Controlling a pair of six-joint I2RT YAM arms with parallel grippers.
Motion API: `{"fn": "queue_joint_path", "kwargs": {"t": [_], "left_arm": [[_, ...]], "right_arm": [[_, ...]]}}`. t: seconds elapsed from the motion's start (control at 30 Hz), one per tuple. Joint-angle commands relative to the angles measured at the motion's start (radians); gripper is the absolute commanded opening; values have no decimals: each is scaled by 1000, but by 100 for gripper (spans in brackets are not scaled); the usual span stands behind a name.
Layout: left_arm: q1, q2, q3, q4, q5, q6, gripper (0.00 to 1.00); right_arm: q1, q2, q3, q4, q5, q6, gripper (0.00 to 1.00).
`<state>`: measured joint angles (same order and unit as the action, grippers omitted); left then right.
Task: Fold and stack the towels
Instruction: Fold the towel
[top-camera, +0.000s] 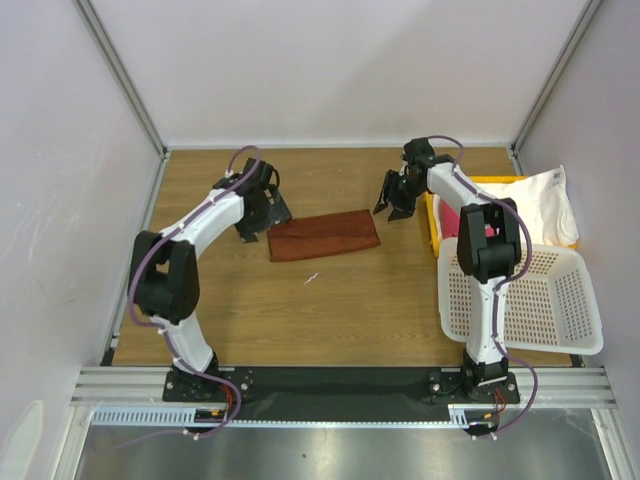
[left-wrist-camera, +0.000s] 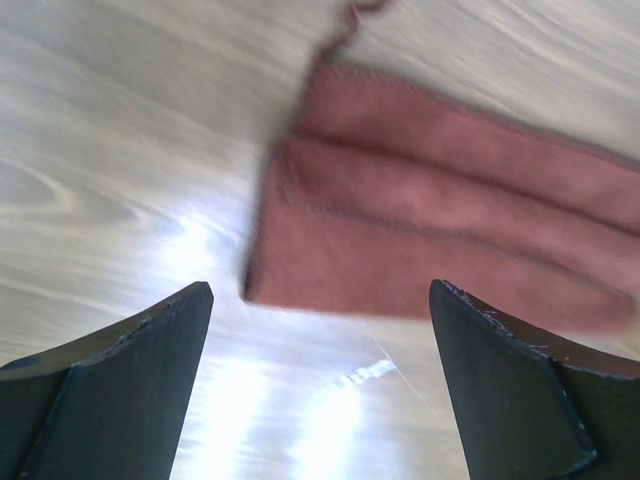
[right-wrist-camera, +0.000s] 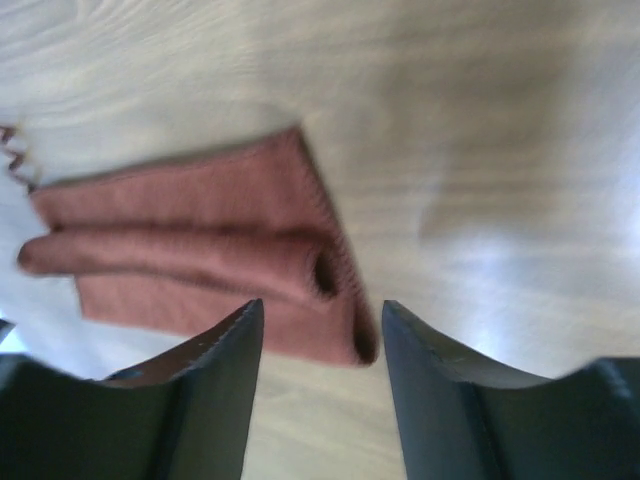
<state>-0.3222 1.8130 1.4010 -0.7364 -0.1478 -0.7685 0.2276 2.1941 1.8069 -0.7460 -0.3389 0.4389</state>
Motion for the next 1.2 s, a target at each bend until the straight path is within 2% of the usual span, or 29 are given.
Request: {"fn": "queue_joint_path", "kwargs": {"t": [0.0, 0.07, 0.27, 0.4, 0.63, 0.8, 0.93, 1.17], "left_arm": [[-5, -110, -104, 179, 134, -139, 96], [-17, -129, -167, 230, 181, -175, 97], [-63, -86, -214, 414, 201, -308, 98], [-86, -61, -229, 520, 194, -324, 98], [-94, -40, -319, 672, 178, -344, 98], [-95, -61, -393, 727, 169, -353, 98], [-95, -83, -465, 793, 152, -353, 98], [-95, -66, -504, 859, 160, -353, 98]], "right_arm": [[13, -117, -59, 85, -71, 110, 57], [19, -132, -110, 157, -92, 203, 63], [58, -151, -193, 374, -115, 429, 68], [99, -148, -204, 451, -95, 540, 70], [139, -99, -210, 465, -106, 650, 75], [187, -117, -213, 400, -26, 672, 79], [213, -140, -268, 408, 12, 724, 86], [228, -162, -340, 408, 93, 839, 88]]}}
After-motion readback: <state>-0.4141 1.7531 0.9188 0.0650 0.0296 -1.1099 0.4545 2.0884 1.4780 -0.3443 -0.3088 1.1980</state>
